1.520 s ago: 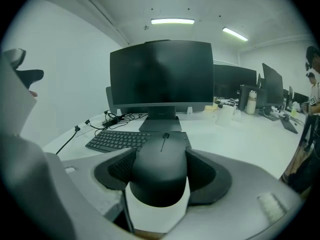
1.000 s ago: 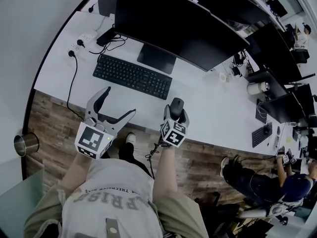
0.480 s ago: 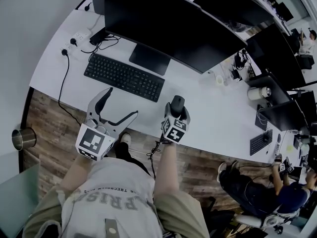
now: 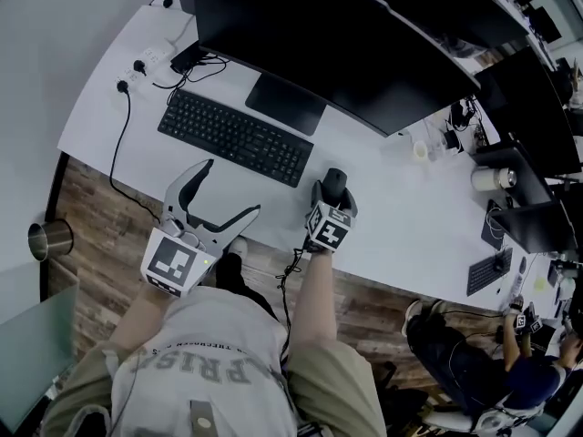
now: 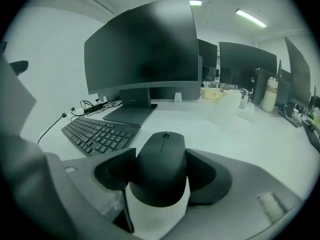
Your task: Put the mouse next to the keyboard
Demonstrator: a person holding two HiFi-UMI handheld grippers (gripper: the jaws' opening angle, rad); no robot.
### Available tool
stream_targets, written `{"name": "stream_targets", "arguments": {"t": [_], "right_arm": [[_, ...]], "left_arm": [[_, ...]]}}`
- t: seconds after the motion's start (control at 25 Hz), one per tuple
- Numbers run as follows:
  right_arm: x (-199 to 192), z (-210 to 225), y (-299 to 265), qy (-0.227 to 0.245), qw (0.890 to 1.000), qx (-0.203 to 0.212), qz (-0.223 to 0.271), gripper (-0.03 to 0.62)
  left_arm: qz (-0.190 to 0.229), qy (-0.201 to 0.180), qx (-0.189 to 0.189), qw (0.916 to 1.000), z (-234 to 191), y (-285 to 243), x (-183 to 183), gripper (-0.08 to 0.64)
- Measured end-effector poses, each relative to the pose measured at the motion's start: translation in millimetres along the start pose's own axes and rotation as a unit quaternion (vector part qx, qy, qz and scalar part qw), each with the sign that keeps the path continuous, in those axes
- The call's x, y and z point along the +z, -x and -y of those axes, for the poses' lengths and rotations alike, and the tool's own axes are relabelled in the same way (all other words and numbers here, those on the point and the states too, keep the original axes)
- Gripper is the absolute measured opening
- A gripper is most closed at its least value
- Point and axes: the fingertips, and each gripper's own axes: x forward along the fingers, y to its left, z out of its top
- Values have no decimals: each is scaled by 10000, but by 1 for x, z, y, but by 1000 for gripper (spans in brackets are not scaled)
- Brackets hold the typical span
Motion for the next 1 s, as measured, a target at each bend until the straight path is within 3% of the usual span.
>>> {"name": "stream_targets", "arguments": {"t": [1.0], "right_arm": [[-22,-3,-37,-163,9979,171,-607,316]], "left_arm": [[-223,14,60,9997,-19,-11,-8,416]]}}
